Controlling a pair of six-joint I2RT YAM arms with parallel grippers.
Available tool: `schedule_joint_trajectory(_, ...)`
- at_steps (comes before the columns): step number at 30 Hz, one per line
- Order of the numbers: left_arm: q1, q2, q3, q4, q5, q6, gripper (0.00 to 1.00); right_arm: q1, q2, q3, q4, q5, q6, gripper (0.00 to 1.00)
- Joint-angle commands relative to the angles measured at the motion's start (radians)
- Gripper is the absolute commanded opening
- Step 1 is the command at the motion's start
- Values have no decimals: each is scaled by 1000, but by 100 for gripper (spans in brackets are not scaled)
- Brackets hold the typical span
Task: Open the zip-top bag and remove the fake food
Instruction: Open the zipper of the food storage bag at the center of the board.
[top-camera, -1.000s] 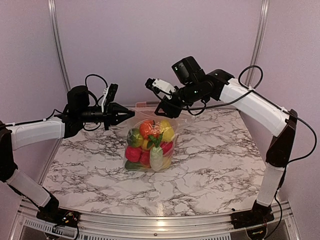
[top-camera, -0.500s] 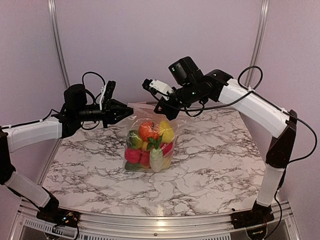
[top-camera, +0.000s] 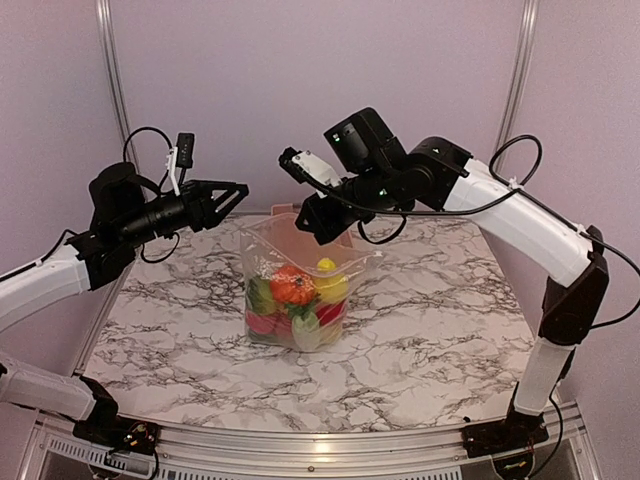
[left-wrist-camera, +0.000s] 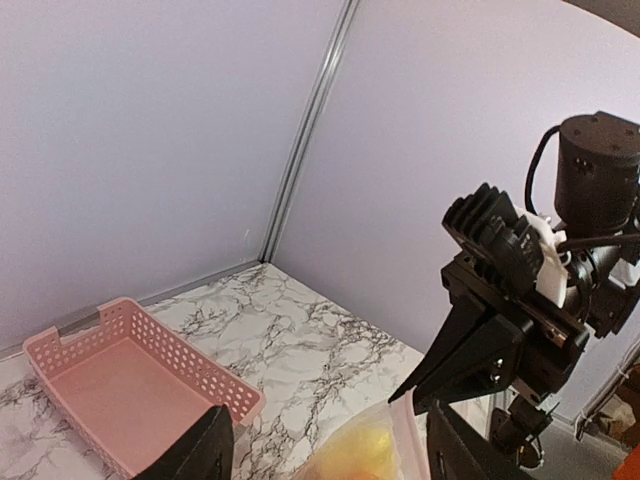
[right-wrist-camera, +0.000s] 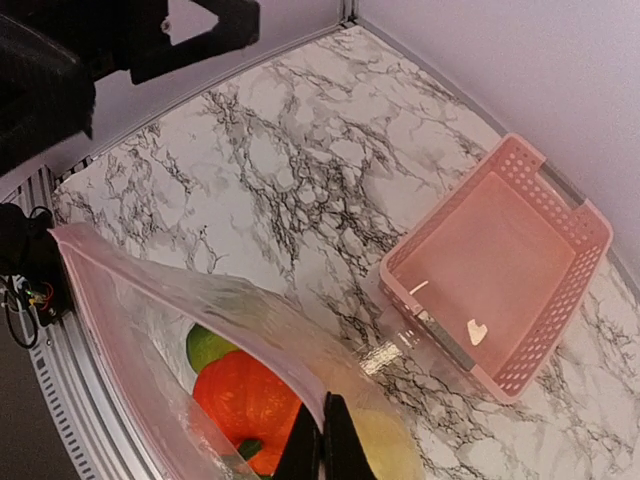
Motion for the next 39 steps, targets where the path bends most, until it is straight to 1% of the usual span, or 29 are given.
schedule_joint_trajectory(1, -12, -145, -1, -220, -270, -257, 69, 7, 1, 44, 8, 72, 197, 0)
schedule_joint_trajectory(4, -49, -249, -49, -322, -375, -389, 69, 23, -5, 29, 42, 62, 272, 0)
schedule_joint_trajectory(5, -80, -293, -65, -339, -403, -428, 69, 35, -3, 27, 47, 65, 286, 0)
schedule_joint_trajectory(6, -109, -324, -76, -394, -440, -465, 69, 49, 2, 30, 49, 78, 298, 0)
schedule_joint_trajectory(9, -232, -396, -104, -490, -564, -555, 68, 78, 23, 49, 39, 108, 322, 0)
schedule_joint_trajectory(12, -386, -447, -149, -521, -712, -665, 66, 80, 24, 47, 39, 127, 348, 0)
schedule_joint_trajectory(16, -614, -426, -179, -525, -922, -798, 63, 85, 5, 13, 75, 127, 383, 0)
schedule_joint_trajectory(18, -699, -389, -178, -501, -992, -850, 60, 94, 4, 7, 84, 135, 397, 0)
schedule_joint_trajectory(20, -758, -347, -168, -465, -1045, -888, 55, 110, 4, 7, 87, 148, 413, 0)
schedule_joint_trajectory(22, -785, -307, -145, -462, -1084, -920, 50, 128, 5, 9, 84, 162, 429, 0)
schedule_joint_trajectory(24, -804, -267, -114, -494, -1118, -971, 45, 147, 2, 10, 80, 177, 445, 0)
schedule_joint_trajectory(27, -851, -229, -99, -508, -1197, -1046, 43, 181, 1, 12, 79, 194, 462, 0)
schedule_joint_trajectory(29, -867, -210, -87, -515, -1216, -1087, 40, 200, 4, 16, 74, 204, 473, 0)
schedule_joint_trajectory(31, -889, -190, -58, -558, -1249, -1116, 39, 215, 7, 14, 71, 214, 483, 0)
schedule_joint_trajectory(34, -909, -167, -7, -672, -1306, -1165, 38, 232, 9, 10, 75, 225, 494, 0)
schedule_joint_trajectory(39, -920, -151, 19, -765, -1325, -1204, 31, 247, 14, 8, 76, 241, 499, 0)
